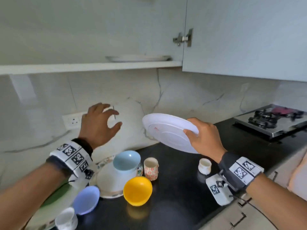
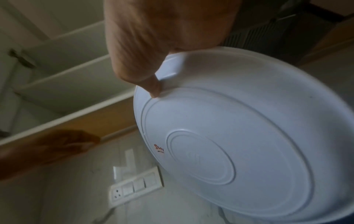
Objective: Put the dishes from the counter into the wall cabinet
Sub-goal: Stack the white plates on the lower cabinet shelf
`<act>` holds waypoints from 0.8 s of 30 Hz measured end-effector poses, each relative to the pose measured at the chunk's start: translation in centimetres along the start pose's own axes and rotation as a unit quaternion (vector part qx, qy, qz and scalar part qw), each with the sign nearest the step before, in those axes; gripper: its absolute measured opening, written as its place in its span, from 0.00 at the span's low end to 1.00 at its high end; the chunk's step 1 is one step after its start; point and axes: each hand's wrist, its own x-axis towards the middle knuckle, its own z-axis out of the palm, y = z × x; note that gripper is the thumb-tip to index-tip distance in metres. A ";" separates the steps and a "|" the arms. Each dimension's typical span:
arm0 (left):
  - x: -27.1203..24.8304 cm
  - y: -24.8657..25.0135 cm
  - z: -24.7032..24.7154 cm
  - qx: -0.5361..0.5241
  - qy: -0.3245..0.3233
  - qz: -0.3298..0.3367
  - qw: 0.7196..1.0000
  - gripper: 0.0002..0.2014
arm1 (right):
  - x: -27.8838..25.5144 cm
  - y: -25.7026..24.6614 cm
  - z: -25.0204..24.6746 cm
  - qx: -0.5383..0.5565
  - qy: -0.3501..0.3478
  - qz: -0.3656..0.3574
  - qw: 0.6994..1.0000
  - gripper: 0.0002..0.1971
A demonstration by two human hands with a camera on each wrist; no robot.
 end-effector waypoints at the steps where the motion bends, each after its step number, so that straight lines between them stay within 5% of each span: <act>1: 1.6 0.2 -1.5 -0.002 0.021 0.021 1.000 0.20 | 0.4 -1.2 -0.9 0.001 0.012 -0.012 1.000 0.14; 8: 10.0 -0.6 -8.1 0.074 0.062 0.077 0.992 0.19 | 3.0 -8.0 -7.3 0.023 0.064 -0.100 0.993 0.14; 15: 14.3 -4.7 -8.9 0.165 -0.053 -0.041 0.984 0.33 | 6.6 -12.9 -13.0 0.034 0.113 -0.190 0.975 0.12; 24: 14.4 -4.6 -8.2 0.183 -0.028 -0.049 0.981 0.25 | 14.6 -15.7 -15.8 0.034 0.200 -0.264 0.943 0.14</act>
